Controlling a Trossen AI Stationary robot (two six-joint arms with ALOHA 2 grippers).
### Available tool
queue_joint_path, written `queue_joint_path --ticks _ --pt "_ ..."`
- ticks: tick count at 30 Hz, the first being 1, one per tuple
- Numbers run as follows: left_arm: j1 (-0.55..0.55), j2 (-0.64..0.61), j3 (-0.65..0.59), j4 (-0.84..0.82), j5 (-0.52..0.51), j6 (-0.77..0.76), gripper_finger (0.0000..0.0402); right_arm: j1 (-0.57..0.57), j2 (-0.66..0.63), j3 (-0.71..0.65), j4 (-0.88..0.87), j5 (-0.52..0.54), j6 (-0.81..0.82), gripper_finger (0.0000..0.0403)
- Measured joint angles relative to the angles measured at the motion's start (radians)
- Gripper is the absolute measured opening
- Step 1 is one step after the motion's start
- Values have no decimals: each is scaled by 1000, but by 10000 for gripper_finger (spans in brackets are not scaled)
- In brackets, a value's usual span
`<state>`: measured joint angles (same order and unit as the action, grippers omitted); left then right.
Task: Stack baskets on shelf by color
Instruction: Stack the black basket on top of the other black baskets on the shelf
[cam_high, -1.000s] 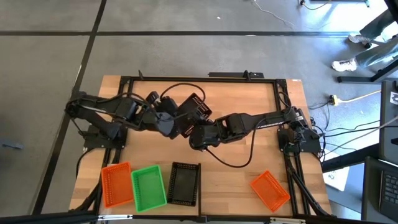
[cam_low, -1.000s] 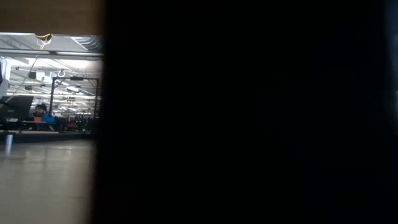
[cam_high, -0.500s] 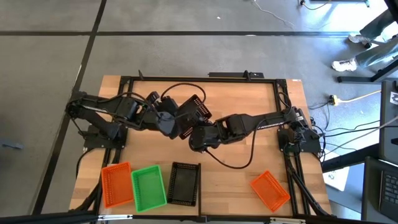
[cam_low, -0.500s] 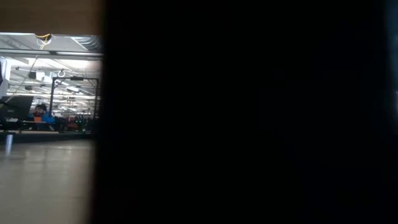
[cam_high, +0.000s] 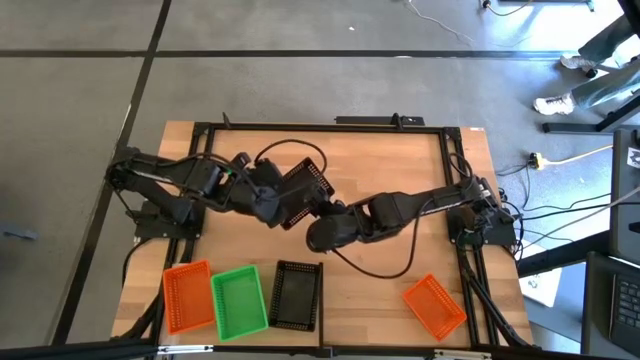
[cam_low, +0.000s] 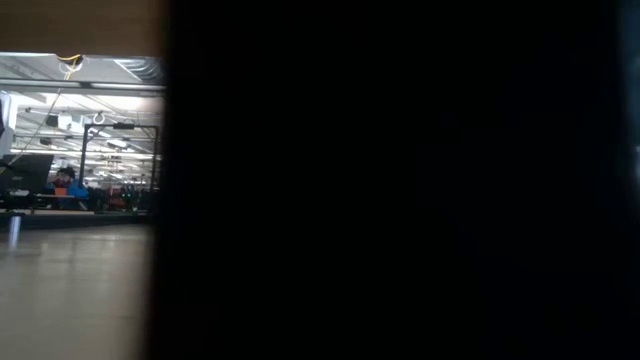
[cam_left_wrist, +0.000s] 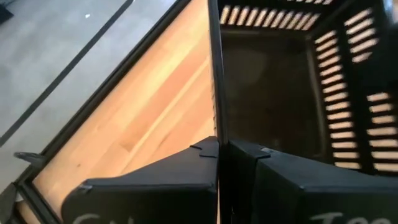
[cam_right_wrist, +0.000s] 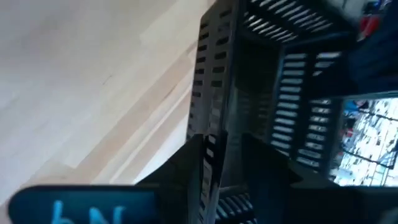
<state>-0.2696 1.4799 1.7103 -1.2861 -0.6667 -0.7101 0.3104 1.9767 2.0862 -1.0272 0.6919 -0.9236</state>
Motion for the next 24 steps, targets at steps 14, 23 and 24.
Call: queue_joint_path --ticks 14,23,24 --pt "-55 -27 0 -25 -27 -54 0 77 -2 175 0 -2 47 105" --pt "-122 -67 0 -40 -25 -128 0 119 -21 266 -4 23 119 105" --pt "-137 -71 0 -40 -19 -152 0 123 -26 266 -6 49 123 105"
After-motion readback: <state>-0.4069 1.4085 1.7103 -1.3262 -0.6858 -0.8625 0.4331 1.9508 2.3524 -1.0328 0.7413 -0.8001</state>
